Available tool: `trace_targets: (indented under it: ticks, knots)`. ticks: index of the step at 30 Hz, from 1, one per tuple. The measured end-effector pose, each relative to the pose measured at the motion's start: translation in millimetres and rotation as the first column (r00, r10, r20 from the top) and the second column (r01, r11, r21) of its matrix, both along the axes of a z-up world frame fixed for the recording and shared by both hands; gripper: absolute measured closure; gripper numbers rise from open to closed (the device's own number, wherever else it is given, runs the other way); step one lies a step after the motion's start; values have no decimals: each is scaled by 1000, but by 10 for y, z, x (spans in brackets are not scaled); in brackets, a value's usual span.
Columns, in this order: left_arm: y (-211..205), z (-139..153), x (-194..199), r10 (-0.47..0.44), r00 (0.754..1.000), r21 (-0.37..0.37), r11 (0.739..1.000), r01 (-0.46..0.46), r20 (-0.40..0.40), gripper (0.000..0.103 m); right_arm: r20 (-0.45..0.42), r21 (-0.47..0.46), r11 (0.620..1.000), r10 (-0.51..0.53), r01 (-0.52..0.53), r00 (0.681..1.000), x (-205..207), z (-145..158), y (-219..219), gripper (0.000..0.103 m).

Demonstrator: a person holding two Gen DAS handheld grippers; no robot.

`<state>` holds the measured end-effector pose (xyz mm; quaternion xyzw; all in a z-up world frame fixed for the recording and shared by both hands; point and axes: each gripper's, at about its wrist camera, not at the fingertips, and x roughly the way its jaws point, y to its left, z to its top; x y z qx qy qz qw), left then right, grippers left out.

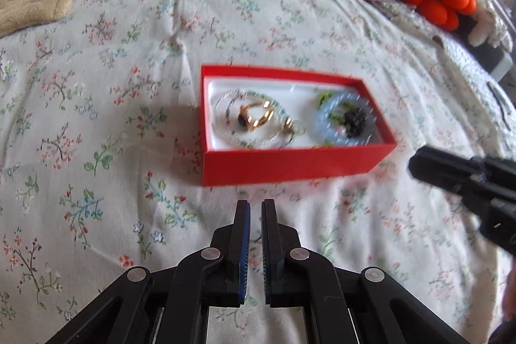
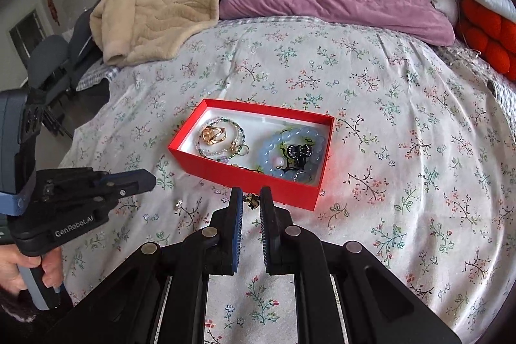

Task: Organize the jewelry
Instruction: 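Carry both stud earrings into the red box and open both tools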

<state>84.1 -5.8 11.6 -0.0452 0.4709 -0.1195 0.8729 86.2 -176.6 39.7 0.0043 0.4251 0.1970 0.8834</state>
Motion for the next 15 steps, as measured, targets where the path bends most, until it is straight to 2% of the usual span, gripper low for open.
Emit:
trace_targets:
  ticks: [1, 3, 6, 12, 15]
  knots:
    - [5, -62, 0, -4, 1000, 9, 1000, 5, -8, 92, -4, -4, 1000, 4, -4, 1000, 3, -17, 10, 92]
    - [10, -182, -9, -14, 1000, 30, 999, 15, -10, 72, -14, -19, 1000, 10, -10, 1000, 3, -67, 28, 92]
    - [-3, -320, -28, -31, 1000, 71, 997, 31, 2, 57, -31, -35, 999, 19, -20, 999, -4, -145, 50, 92]
    - [-70, -578, 14, -63, 998, 108, 992, 64, -19, 54, -45, -52, 998, 41, -43, 998, -23, -234, 107, 92]
    - [-111, -625, 10, -73, 997, 128, 989, 72, 7, 53, -49, -58, 997, 51, -54, 997, -29, -257, 124, 92]
